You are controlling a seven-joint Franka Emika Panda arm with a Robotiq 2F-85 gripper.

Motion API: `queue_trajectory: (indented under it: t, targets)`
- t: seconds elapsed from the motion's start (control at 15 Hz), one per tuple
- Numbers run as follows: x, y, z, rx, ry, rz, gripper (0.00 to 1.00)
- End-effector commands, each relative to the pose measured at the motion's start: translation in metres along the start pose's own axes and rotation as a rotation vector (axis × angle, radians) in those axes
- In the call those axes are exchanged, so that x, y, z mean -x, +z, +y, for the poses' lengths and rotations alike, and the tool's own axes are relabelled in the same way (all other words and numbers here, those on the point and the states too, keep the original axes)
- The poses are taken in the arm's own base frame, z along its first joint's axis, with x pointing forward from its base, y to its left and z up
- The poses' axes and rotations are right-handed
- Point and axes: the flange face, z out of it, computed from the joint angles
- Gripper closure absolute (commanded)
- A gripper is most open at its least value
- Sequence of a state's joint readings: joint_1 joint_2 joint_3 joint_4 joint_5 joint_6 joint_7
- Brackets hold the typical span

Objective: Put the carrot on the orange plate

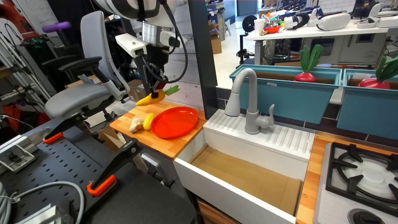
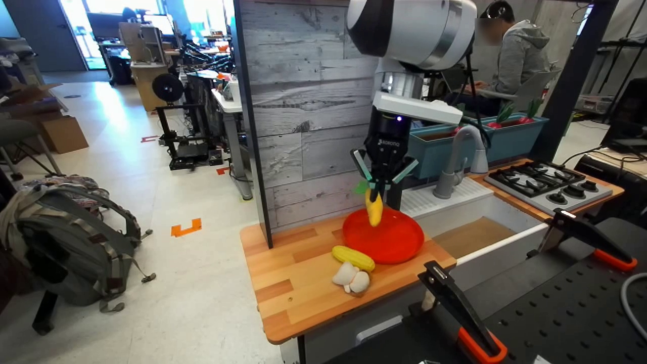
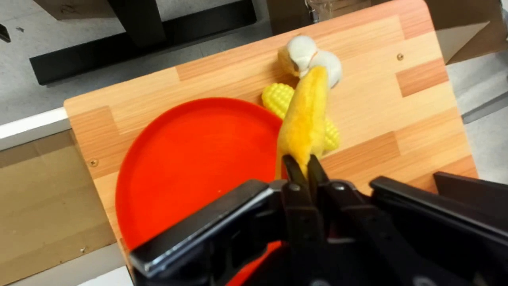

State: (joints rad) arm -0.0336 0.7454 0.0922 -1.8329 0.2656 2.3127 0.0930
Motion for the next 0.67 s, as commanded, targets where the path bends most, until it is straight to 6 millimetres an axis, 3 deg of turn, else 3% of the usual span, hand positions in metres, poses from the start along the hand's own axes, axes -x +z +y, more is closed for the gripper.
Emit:
queue_trajectory:
  t: [0.0, 0.33, 0.6]
  targets:
    - [-0.029, 0.017, 0.012, -0.034, 0.097, 0.035, 0.98]
    - [-0.049, 0.045, 0.016, -0.027, 0.178, 0.049, 0.98]
    - [-0.057, 0.055, 0.014, -0.025, 0.212, 0.053, 0.98]
